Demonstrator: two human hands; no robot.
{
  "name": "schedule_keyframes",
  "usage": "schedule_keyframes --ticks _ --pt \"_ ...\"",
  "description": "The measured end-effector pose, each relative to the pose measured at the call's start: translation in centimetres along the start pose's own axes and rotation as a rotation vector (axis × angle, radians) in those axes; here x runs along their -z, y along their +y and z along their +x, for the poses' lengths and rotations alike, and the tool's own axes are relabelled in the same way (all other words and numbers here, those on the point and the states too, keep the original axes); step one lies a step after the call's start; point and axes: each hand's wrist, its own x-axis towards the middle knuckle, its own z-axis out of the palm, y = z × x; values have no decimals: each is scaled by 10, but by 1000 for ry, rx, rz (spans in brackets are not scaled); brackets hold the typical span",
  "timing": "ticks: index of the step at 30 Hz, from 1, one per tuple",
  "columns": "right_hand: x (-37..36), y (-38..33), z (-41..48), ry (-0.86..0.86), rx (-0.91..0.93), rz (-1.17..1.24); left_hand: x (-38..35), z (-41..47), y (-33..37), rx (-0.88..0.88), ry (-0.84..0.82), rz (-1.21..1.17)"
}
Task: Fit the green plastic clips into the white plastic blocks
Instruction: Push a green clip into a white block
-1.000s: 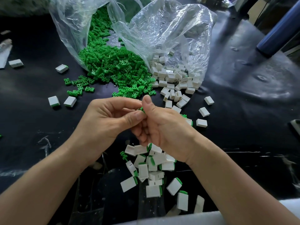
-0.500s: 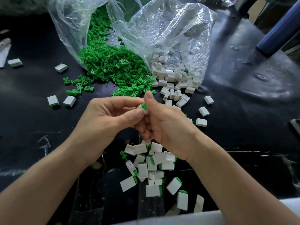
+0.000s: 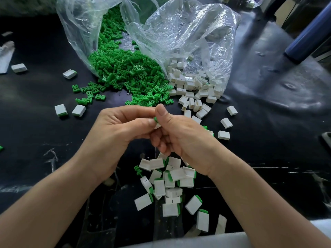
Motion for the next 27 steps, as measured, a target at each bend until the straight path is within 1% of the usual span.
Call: schedule_keyframes --ticks 7,16,20,24,27 --pt "-3 -2 -3 58 -7 -124 0 -1 -1 32 -17 18" --pt "-6 3 -2 153 6 -209 -4 0 -4 59 49 -33" --pt "-6 4 -2 172 6 -264 -6 -1 -5 72 83 -87" --pt "-7 4 -1 189 21 -281 -4 1 -8 101 109 -65" --pt "-8 4 -1 198 47 -311 -4 1 -10 103 117 -93"
